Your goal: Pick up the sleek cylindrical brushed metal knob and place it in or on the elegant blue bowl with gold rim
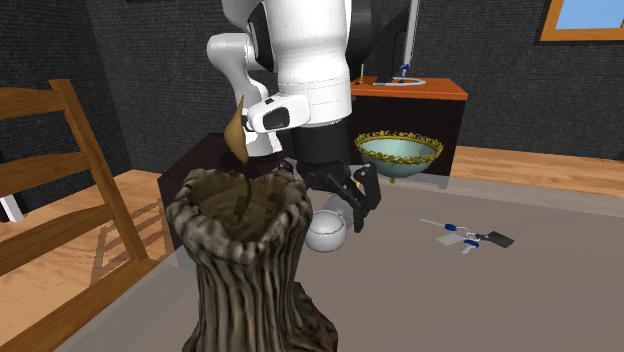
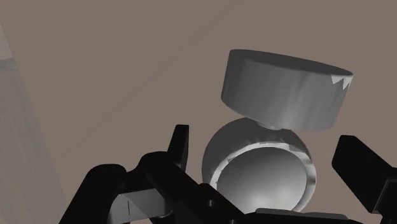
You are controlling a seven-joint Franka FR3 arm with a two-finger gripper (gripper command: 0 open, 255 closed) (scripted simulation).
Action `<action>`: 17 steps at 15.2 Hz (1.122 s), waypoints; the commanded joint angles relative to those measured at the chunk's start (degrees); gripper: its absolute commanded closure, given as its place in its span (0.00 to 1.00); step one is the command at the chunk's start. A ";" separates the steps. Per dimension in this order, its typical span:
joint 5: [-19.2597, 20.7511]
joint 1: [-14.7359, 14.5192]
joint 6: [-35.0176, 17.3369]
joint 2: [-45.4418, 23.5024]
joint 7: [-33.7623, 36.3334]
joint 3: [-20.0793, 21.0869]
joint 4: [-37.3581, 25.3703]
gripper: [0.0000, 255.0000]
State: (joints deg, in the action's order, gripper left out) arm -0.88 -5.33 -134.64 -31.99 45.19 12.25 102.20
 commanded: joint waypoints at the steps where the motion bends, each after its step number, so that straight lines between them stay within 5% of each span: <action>1: 0.00 0.00 0.00 0.00 0.00 0.00 0.00 0.00; 2: 0.00 0.00 0.00 0.00 0.00 0.00 0.00 1.00; 17: -0.43 0.29 3.38 2.87 0.07 0.34 -0.55 1.00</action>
State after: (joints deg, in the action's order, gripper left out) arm -1.23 -5.05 -131.83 -29.67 45.20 12.51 101.69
